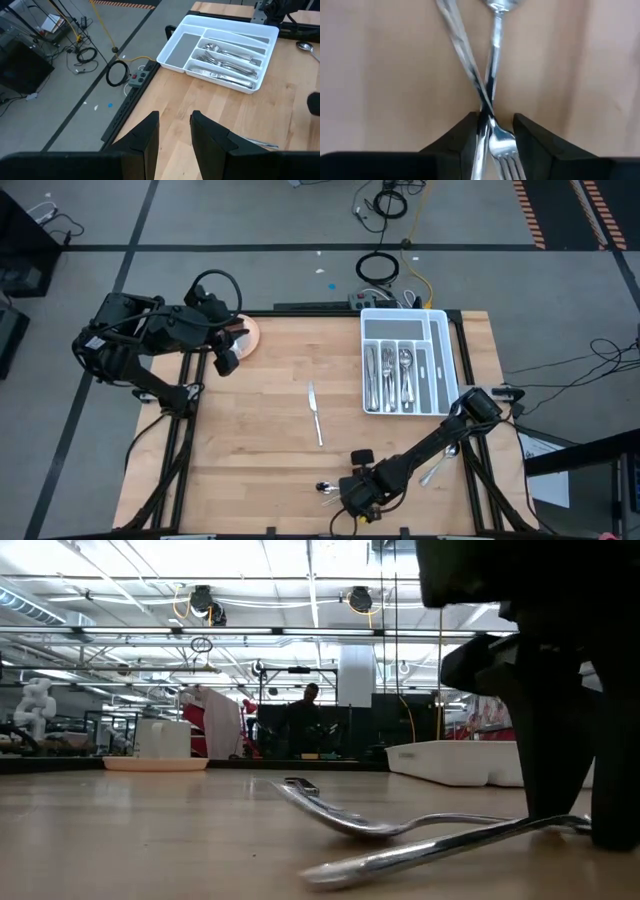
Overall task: Sort silverware
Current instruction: Put the silver fork into the white cutlery tray
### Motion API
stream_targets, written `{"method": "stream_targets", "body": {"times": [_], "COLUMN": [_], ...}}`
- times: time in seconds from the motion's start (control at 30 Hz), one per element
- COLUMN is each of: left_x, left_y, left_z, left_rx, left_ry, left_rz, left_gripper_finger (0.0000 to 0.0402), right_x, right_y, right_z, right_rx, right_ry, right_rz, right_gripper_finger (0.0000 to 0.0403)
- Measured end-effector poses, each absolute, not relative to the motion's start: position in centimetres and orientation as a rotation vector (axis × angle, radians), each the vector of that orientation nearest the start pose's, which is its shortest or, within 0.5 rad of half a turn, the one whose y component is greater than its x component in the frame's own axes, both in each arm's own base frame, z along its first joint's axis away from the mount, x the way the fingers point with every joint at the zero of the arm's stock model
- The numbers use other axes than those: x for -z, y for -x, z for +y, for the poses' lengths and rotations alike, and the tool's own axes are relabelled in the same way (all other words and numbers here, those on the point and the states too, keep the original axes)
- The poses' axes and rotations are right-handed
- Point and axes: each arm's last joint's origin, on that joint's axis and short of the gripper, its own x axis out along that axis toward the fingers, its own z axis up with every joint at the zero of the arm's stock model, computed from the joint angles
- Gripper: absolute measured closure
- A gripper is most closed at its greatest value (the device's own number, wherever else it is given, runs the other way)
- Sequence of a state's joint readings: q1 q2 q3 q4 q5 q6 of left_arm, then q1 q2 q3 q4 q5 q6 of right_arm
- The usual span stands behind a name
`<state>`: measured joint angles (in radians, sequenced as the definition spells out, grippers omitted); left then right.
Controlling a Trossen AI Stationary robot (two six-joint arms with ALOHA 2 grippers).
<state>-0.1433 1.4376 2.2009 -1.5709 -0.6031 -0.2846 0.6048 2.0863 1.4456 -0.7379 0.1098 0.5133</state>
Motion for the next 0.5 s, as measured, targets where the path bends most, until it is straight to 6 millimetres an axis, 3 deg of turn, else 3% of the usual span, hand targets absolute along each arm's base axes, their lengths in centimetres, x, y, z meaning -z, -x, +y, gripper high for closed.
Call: {"method": "stream_targets", "body": {"times": [0.5], "left_x": [-51.2], "left_y": [-18.4], "left_z": [-1.0], "left_rx": [-0.536], "left_ry": [-0.034], "left_rz": [0.687], "left_gripper_finger": [0.0285], "right_x": [-14.6], "right_y": [-31.7], "right_z": [22.1], "right_rx": [0.014], "right_ry": [0.096], "right_rz": [1.439], "right_gripper_finger": [0.0270]}}
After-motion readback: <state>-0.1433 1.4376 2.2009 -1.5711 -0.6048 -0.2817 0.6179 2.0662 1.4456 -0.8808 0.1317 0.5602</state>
